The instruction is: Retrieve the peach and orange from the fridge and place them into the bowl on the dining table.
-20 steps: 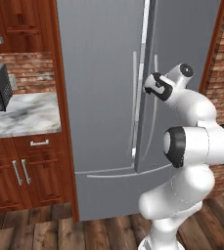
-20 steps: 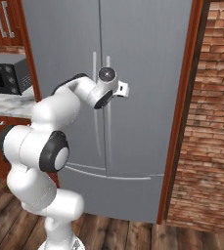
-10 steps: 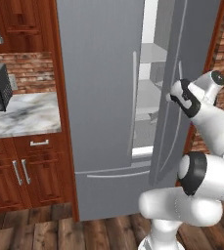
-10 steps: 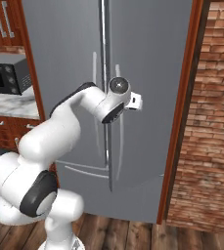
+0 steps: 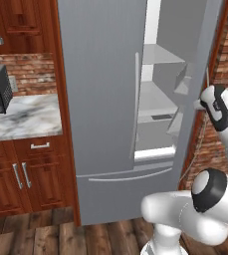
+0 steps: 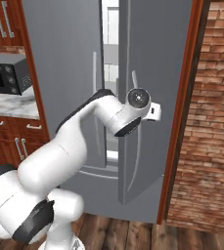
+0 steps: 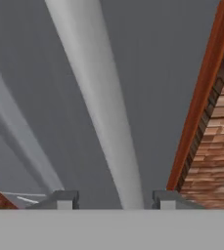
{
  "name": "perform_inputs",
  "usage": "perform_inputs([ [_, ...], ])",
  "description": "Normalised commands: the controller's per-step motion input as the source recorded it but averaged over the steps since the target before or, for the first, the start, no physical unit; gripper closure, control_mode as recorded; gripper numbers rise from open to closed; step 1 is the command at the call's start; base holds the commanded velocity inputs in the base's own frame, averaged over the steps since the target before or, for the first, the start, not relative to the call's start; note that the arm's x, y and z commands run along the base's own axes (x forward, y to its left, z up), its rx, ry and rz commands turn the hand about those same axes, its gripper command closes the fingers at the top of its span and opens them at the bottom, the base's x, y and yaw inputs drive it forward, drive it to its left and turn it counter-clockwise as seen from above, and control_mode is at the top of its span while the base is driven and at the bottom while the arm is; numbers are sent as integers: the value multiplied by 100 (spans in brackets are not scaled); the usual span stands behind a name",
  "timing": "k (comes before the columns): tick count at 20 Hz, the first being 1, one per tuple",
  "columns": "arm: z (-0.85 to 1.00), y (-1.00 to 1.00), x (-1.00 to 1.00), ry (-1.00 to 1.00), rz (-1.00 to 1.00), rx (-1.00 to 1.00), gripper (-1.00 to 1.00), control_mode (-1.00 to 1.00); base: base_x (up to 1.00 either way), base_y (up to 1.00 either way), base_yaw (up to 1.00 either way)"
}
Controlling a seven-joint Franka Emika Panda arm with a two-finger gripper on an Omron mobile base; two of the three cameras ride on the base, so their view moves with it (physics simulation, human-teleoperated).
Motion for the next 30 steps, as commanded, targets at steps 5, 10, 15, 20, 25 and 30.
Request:
perform_inputs([
  [5,39,-19,-78,1,-9,0,-100,-100,0,0,0],
  [10,42,9,-80,0,-6,-7,-100,-100,0,0,0],
  [15,41,74,-25,7,0,-27,-100,-100,0,0,0],
  [20,37,93,-3,1,2,-37,-100,-100,0,0,0],
  [25,14,55,0,13,0,-28,-100,-100,0,0,0],
  [30,16,34,11,15,0,-26,-100,-100,0,0,0],
])
